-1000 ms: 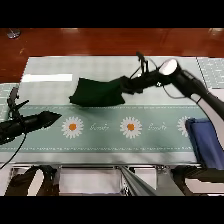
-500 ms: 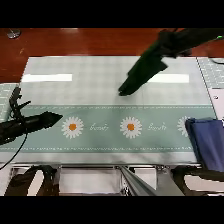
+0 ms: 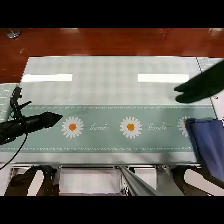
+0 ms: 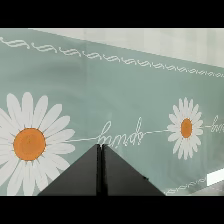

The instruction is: Fold the shirts.

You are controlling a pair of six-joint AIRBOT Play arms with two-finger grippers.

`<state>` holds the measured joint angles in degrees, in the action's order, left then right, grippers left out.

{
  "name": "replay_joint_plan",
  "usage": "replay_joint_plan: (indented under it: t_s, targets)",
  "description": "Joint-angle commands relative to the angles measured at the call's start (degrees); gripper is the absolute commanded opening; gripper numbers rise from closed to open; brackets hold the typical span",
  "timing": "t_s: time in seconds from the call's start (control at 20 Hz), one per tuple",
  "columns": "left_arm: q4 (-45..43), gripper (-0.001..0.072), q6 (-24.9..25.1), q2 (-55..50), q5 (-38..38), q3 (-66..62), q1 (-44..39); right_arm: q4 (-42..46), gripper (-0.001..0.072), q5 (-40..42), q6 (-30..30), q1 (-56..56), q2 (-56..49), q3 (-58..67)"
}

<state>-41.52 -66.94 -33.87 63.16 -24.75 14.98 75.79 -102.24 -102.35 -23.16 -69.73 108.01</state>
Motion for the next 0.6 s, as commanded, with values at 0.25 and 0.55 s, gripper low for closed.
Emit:
replay_joint_plan:
  t_s: [0.25, 0.55]
  targets:
    - [-0.04, 0.0028, 0.48, 0.00, -0.83, 0.13, -0.02, 21.99, 0.0027, -4.13, -4.42, -16.61, 24.00, -29.62]
    - [0.00, 0.0027, 0.24, 0.00, -2.21, 0.79, 0.00, 38.21, 0.0282, -1.27, -12.46, -24.68, 38.16, -50.38]
